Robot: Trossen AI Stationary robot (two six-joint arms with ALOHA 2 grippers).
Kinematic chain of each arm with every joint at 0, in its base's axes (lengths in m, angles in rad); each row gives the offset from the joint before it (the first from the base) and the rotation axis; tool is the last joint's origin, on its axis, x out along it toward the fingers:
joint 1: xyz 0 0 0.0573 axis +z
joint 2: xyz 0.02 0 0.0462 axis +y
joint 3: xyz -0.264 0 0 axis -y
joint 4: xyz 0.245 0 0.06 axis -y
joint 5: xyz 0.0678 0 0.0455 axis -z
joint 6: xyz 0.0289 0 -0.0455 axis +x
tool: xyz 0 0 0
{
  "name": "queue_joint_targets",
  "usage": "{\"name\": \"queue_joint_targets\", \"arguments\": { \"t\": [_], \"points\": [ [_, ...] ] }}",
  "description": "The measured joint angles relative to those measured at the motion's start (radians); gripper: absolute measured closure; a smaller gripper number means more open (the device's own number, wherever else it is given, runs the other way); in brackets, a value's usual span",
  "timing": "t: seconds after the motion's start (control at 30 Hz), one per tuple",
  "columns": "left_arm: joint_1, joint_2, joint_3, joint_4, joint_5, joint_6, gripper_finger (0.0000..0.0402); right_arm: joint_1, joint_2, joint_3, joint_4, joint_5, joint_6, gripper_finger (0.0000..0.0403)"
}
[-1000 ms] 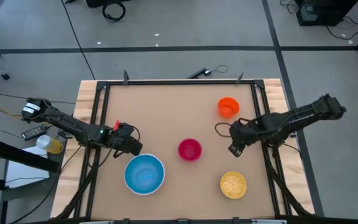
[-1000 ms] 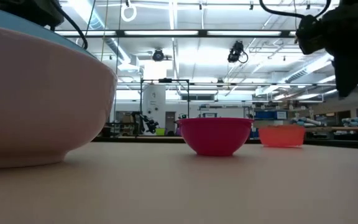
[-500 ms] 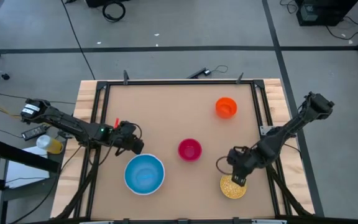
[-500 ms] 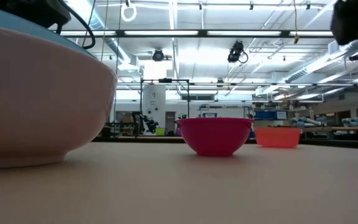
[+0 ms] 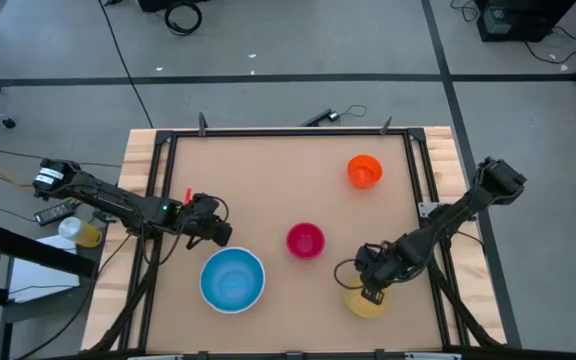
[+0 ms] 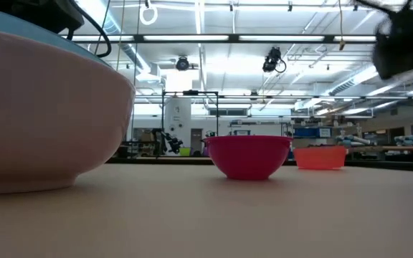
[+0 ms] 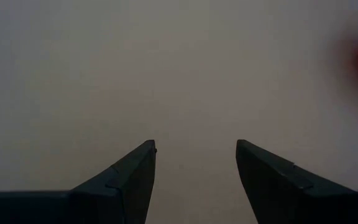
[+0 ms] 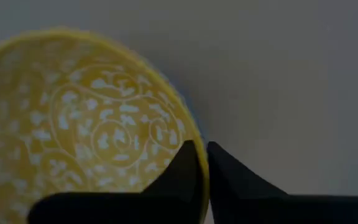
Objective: Nest bowls inside each other by size order
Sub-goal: Stack the yellow bowl on top of the blue bowl
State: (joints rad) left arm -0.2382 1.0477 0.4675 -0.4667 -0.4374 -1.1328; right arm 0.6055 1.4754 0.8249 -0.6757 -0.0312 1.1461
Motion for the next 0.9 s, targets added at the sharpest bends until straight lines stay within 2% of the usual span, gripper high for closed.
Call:
{"name": "queue_joint_targets", "arguments": {
  "t": [0.17, 0.27, 0.33, 0.47, 0.6, 0.73, 0.9],
  "points": [
    [0.000, 0.000, 0.000, -0.001, 0.000, 0.000, 0.0176, -0.083, -0.068, 0.090, -0.006, 0.104, -0.034, 0.0381],
    [0.001, 0.000, 0.000, 0.000, -0.007, 0.000, 0.0176, -0.175, -0.082, 0.180, 0.033, 0.174, -0.148, 0.0381],
    [0.007, 0.000, 0.000, 0.000, -0.015, 0.001, 0.0176, -0.258, -0.052, 0.257, 0.062, 0.184, -0.223, 0.0381],
    [0.036, 0.000, 0.000, -0.001, -0.016, -0.001, 0.0176, -0.393, 0.080, 0.475, 0.056, 0.156, -0.419, 0.0381],
    [0.068, -0.019, 0.023, -0.050, -0.014, 0.004, 0.0176, -0.454, 0.256, 0.709, 0.052, 0.109, -0.618, 0.0381],
    [0.094, -0.067, 0.134, -0.204, -0.017, 0.096, 0.0178, -0.485, 0.426, 0.905, 0.046, 0.046, -0.725, 0.0381],
    [0.128, -0.112, 0.288, -0.408, -0.044, 0.239, 0.0194, -0.499, 0.593, 1.084, 0.068, 0.000, -0.818, 0.0381]
  ]
}}
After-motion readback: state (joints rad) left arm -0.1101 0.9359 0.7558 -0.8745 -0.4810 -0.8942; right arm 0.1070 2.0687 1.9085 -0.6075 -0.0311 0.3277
